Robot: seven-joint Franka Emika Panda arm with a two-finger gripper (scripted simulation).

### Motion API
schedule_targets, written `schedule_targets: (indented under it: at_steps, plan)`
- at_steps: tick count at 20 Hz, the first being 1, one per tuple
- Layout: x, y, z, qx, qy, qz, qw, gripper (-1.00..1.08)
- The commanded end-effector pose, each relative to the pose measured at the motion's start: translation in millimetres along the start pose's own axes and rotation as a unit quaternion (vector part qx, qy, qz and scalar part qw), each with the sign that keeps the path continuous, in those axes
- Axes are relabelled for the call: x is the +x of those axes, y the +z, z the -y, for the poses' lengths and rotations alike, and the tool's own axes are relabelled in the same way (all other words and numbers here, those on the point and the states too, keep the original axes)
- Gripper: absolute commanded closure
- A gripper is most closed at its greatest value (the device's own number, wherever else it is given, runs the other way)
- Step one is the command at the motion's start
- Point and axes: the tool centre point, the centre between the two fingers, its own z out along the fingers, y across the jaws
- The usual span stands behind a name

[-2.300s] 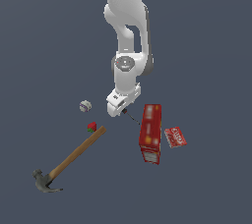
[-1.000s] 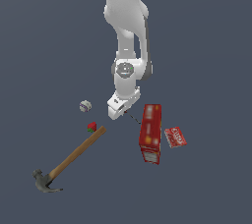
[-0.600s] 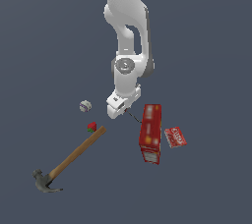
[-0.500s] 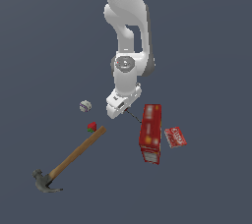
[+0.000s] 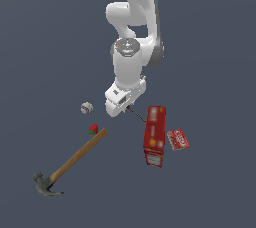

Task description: Pick up a designated object from a clutter of objects.

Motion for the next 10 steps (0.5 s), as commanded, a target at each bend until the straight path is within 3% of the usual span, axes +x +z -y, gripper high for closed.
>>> schedule_targets:
  at_steps: [1,10]
  plan:
    - [6,-23,-6,0.0,0.0,0.0,1.0,1.08]
    - [30,-106,-28,0.0,0.0,0.0,1.0,1.08]
